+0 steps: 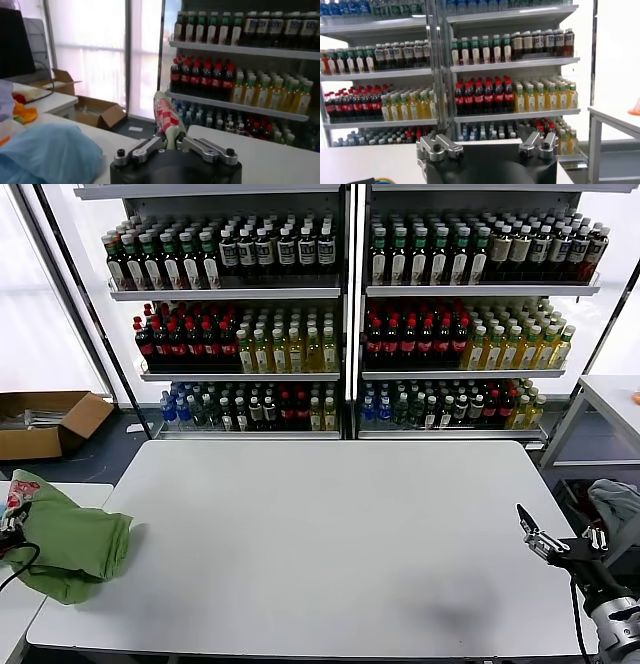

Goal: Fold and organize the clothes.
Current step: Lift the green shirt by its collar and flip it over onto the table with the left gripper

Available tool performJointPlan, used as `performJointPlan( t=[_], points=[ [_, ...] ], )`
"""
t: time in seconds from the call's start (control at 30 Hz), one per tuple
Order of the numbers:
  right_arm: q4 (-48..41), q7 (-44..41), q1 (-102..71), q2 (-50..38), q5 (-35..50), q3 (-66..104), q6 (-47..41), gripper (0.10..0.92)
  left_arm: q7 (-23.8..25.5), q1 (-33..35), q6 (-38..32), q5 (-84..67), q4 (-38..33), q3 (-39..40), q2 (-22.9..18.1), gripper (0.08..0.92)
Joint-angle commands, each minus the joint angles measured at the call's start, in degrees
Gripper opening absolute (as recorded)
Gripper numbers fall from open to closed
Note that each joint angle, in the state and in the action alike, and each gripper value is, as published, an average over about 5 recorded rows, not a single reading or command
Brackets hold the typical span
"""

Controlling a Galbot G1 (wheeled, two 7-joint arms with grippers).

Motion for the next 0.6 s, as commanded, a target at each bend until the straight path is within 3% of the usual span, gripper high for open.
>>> performJointPlan(
  t=[0.03,0.2,0.33,0.6],
  points=[
    [-0.37,-0.15,0.05,0.53,-0.95,-0.95,0.23,0.823,-6.37,1.35,2.27,9.99,-13.11,16.85,-4.59,0.142],
    [0.59,-0.29,-0.64,1.05,-1.27,-0.96,0.29,0.823,-15.07,-3.34,2.24,12.98,-17.16,39.32,-10.1,0.142],
    [0.97,-0.44,-2.38,1.01,-1.29,0.22,0.52,0.823,-16.84,-8.78,2.65,15.39,-15.61,52.75,-15.07,0.142],
    [1.85,-0.72,-4.75,0.48,-0.84,1.84,0.69,0.823,-18.47,-11.23,1.88,10.39,-8.49,57.04,-19.21,0.142]
  ],
)
